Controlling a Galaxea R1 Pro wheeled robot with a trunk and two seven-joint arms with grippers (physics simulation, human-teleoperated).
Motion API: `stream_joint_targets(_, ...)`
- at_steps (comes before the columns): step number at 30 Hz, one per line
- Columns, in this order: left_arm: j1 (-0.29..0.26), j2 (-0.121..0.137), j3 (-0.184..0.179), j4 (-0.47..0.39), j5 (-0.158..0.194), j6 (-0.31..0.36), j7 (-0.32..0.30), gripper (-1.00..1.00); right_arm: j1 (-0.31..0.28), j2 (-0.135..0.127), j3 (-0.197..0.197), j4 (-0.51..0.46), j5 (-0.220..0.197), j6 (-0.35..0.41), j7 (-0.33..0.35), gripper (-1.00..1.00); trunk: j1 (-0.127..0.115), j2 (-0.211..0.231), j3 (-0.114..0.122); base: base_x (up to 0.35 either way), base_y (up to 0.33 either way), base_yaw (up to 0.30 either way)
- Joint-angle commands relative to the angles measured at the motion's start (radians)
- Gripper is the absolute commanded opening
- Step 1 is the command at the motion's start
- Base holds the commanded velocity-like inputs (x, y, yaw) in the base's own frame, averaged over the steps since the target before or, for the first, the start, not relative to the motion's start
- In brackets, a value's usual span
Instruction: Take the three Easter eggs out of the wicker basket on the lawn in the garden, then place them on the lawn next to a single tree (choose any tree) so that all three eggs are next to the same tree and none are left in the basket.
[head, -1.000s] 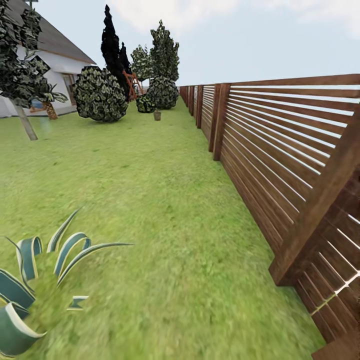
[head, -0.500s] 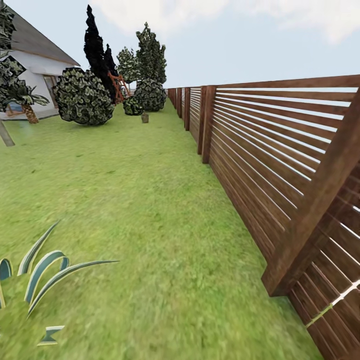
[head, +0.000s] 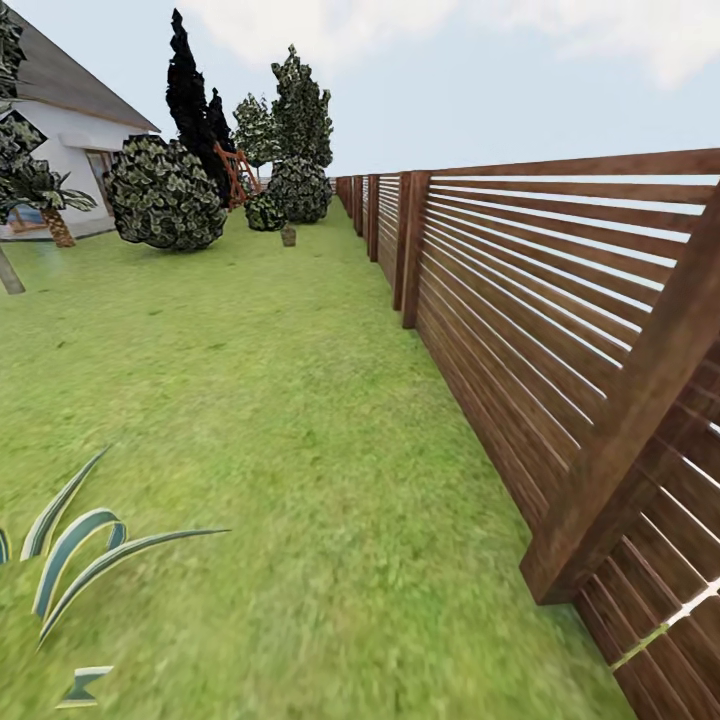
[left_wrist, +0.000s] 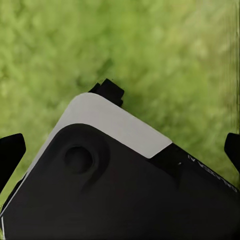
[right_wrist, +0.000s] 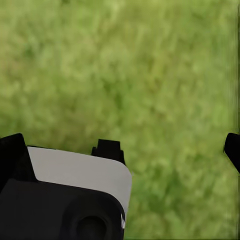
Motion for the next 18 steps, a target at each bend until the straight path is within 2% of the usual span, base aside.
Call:
stream_joint_targets(1, -0.001, 0.000, 0.008, 0.001, -0.006, 0.001, 0.004, 1.00, -0.001, 0.000, 0.002, 0.003, 0.008, -0.005, -0.002, 1.00, 0.000, 0.000, -0.001, 0.276, -0.169, 0.000)
stream_joint_targets(18, -0.001, 0.001, 0.008, 0.001, -0.007, 0.002, 0.004, 1.00, -0.001, 0.001, 0.002, 0.003, 0.009, -0.005, -0.002, 1.00, 0.000, 0.000, -0.001, 0.305, -0.099, 0.000)
